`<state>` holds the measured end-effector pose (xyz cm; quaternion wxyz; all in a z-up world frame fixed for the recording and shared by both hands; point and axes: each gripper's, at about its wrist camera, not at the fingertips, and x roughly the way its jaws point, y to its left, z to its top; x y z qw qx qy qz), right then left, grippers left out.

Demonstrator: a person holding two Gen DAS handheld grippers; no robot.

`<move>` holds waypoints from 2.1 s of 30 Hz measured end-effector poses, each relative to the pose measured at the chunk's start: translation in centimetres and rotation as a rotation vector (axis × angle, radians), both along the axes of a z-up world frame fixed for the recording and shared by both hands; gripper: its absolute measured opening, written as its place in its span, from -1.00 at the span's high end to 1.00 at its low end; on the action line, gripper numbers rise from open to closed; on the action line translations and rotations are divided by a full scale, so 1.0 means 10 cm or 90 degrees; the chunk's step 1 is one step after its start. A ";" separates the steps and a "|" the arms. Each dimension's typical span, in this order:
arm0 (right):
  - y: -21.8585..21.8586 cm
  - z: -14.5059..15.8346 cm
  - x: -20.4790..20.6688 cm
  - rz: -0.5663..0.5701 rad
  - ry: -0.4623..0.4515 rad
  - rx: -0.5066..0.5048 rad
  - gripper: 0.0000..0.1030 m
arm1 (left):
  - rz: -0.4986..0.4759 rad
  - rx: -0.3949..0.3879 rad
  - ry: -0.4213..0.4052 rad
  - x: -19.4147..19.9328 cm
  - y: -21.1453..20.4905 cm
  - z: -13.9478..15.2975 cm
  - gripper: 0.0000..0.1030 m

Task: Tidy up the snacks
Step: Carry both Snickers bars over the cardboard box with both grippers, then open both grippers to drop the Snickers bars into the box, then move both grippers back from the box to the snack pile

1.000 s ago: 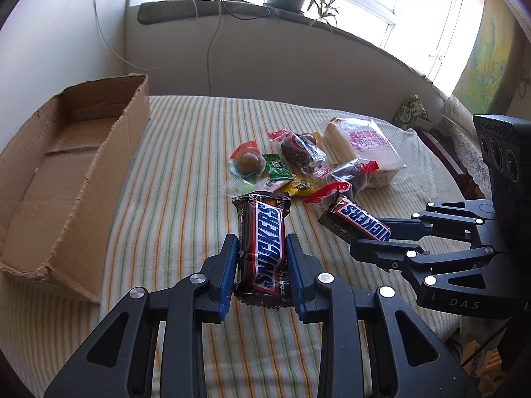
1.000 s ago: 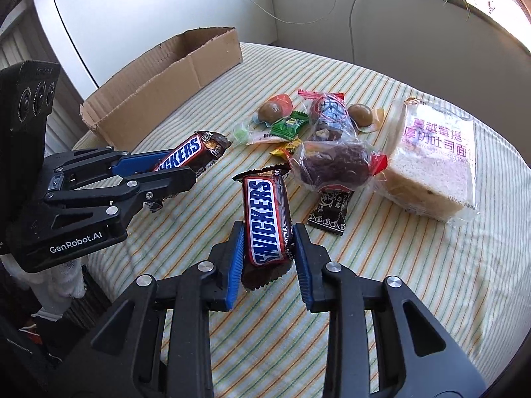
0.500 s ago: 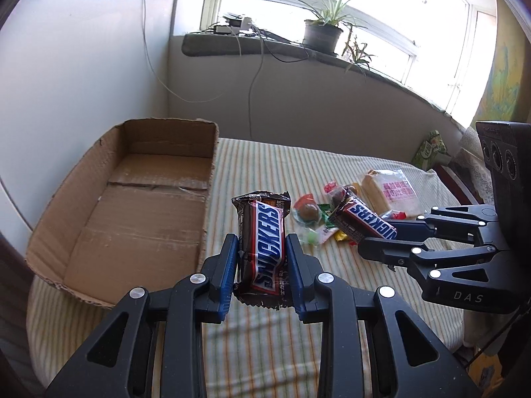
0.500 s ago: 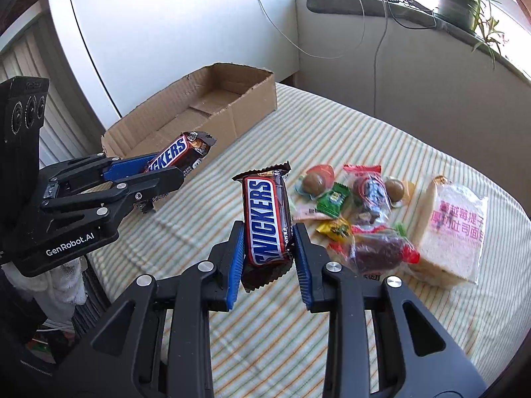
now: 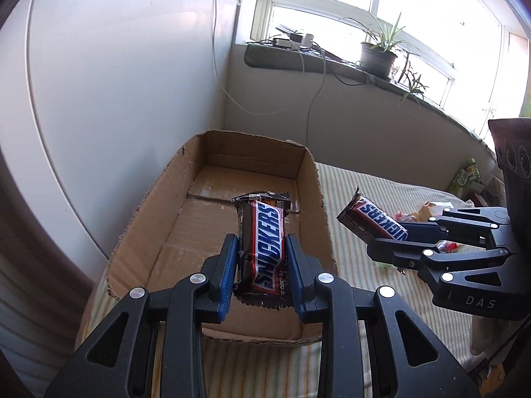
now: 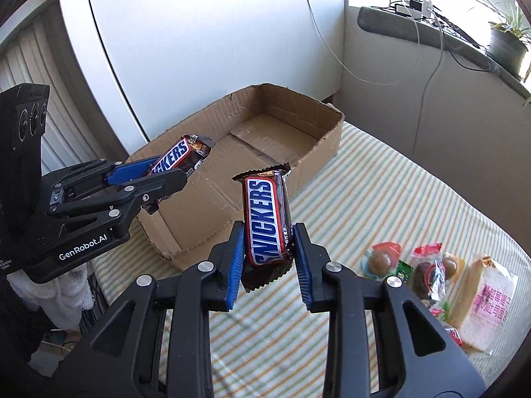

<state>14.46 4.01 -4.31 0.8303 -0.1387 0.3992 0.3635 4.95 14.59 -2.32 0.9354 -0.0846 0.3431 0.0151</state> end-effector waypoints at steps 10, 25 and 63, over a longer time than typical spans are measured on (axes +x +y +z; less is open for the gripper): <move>0.52 -0.07 0.10 0.033 0.003 -0.008 0.42 | 0.033 0.005 0.010 0.07 0.29 -0.07 0.47; 0.67 -0.22 0.21 0.042 0.007 -0.021 0.37 | 0.041 0.010 0.013 0.16 0.35 -0.11 0.47; -1.34 0.00 -0.20 -0.169 -0.043 0.020 -0.12 | -0.067 -0.017 -0.015 0.02 -0.61 0.09 0.46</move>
